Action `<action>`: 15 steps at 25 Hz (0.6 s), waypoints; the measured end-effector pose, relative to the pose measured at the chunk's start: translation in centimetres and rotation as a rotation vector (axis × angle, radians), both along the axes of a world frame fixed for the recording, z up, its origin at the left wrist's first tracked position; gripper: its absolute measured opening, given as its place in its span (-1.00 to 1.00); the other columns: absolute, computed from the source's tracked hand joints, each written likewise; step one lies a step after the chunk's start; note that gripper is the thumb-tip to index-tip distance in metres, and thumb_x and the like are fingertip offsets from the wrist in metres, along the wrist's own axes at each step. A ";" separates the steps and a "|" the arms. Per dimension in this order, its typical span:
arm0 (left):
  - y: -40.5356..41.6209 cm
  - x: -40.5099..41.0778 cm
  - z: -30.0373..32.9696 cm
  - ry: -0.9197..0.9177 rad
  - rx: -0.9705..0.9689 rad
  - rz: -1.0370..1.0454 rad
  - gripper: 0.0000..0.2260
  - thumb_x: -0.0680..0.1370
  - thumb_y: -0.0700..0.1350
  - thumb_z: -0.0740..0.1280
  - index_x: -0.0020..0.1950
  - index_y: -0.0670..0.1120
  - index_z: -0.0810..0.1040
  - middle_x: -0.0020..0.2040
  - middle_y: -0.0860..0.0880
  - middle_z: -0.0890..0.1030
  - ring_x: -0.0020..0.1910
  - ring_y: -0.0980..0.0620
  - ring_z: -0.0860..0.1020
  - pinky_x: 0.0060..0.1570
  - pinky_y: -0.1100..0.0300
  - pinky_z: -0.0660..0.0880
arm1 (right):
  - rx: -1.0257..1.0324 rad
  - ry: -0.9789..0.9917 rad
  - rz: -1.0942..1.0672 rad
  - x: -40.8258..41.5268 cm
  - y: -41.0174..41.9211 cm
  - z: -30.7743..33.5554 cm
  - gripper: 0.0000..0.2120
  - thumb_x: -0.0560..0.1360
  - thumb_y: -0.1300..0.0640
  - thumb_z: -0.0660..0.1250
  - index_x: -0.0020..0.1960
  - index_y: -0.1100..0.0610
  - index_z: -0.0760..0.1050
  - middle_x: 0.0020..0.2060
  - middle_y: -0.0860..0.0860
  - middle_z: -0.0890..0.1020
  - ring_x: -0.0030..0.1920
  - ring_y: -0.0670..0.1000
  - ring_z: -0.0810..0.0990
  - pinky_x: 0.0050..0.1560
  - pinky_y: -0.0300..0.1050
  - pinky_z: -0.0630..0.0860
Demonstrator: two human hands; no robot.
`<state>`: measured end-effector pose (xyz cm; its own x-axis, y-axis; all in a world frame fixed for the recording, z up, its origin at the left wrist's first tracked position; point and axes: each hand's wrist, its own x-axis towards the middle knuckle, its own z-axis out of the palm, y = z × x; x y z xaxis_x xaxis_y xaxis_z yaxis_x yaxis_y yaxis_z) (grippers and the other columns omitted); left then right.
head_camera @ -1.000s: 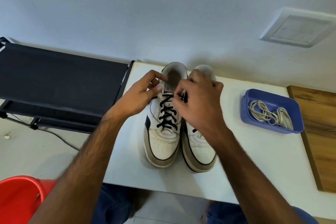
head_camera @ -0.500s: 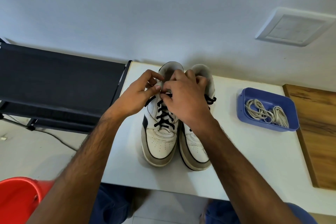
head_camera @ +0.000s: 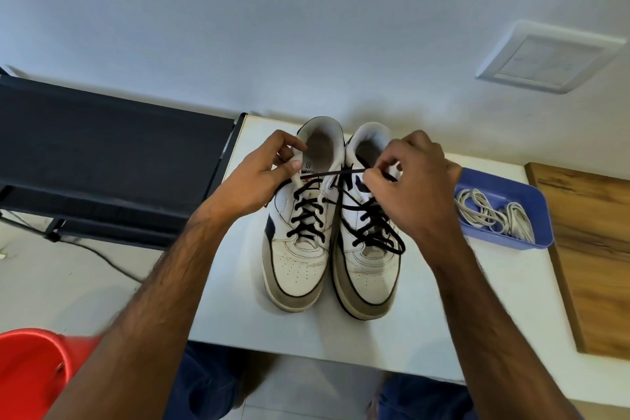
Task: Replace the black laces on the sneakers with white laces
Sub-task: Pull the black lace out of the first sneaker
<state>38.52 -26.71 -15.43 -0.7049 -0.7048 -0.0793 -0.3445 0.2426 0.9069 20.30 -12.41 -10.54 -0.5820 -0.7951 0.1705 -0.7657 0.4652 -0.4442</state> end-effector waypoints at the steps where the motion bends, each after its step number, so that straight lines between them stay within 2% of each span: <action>1: 0.0 0.0 0.0 -0.006 -0.005 0.001 -0.81 0.69 -0.10 0.26 0.30 0.03 0.47 0.04 0.04 0.51 0.04 0.17 0.49 -0.05 0.47 0.40 | 0.018 0.027 0.013 0.5 0.0 -0.2 -0.90 0.43 0.00 0.40 -0.06 -0.05 0.57 0.07 -0.08 0.46 0.18 0.05 0.45 0.17 0.01 0.15; 3: 0.0 -0.1 0.0 0.004 -0.008 -0.002 -0.81 0.68 -0.10 0.26 0.29 0.02 0.47 0.03 0.04 0.51 0.01 0.18 0.49 -0.06 0.49 0.41 | 0.008 0.107 0.110 2.1 -0.8 -0.7 -0.76 0.45 -0.01 0.38 0.12 -0.06 0.56 0.18 -0.05 0.45 0.24 0.06 0.41 0.21 0.06 0.19; 4: 0.0 -0.1 0.0 0.016 -0.008 -0.003 -0.81 0.68 -0.11 0.27 0.29 0.01 0.48 0.01 0.03 0.52 -0.01 0.17 0.49 -0.06 0.48 0.42 | -0.003 0.145 0.167 3.0 -1.5 -1.0 -0.73 0.45 -0.01 0.37 0.15 -0.07 0.57 0.21 -0.05 0.46 0.27 0.07 0.39 0.22 0.08 0.20; 7: -0.1 -0.2 0.0 0.047 -0.002 -0.008 -0.82 0.67 -0.12 0.29 0.28 -0.04 0.49 0.01 -0.03 0.57 -0.02 0.11 0.52 -0.02 0.37 0.47 | 0.071 0.219 0.281 4.9 -3.9 -1.8 -0.83 0.50 -0.02 0.38 0.07 -0.06 0.64 0.19 -0.05 0.48 0.29 0.09 0.36 0.29 0.17 0.15; 10: -0.1 -0.2 0.0 0.046 -0.004 -0.013 -0.82 0.67 -0.14 0.28 0.28 -0.06 0.49 0.01 -0.04 0.58 -0.04 0.15 0.52 -0.05 0.43 0.45 | 0.165 0.190 0.298 5.2 -5.1 -2.4 -0.87 0.53 -0.03 0.37 0.03 -0.04 0.64 0.16 -0.06 0.48 0.31 0.09 0.35 0.35 0.20 0.15; 13: 0.0 -0.1 0.2 0.025 -0.014 -0.021 -0.83 0.68 -0.13 0.27 0.27 -0.03 0.49 0.02 -0.01 0.55 -0.02 0.16 0.50 -0.08 0.49 0.42 | 0.067 0.177 0.262 3.8 -4.3 -1.8 -0.96 0.45 -0.01 0.40 -0.14 -0.06 0.61 0.11 -0.10 0.47 0.26 0.05 0.38 0.31 0.11 0.13; 15: 0.0 0.0 0.2 0.022 0.001 -0.028 -0.85 0.68 -0.13 0.26 0.25 -0.01 0.51 0.03 0.00 0.53 -0.01 0.17 0.49 -0.08 0.53 0.40 | -0.035 0.123 0.148 2.2 -2.8 -0.8 -0.94 0.38 -0.01 0.43 -0.19 -0.05 0.58 0.07 -0.10 0.46 0.20 0.01 0.41 0.30 0.10 0.17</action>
<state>38.49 -26.73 -15.28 -0.7262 -0.6845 -0.0643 -0.3175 0.2508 0.9145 22.51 -15.22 -11.37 -0.4318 -0.8630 0.2623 -0.8743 0.3290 -0.3569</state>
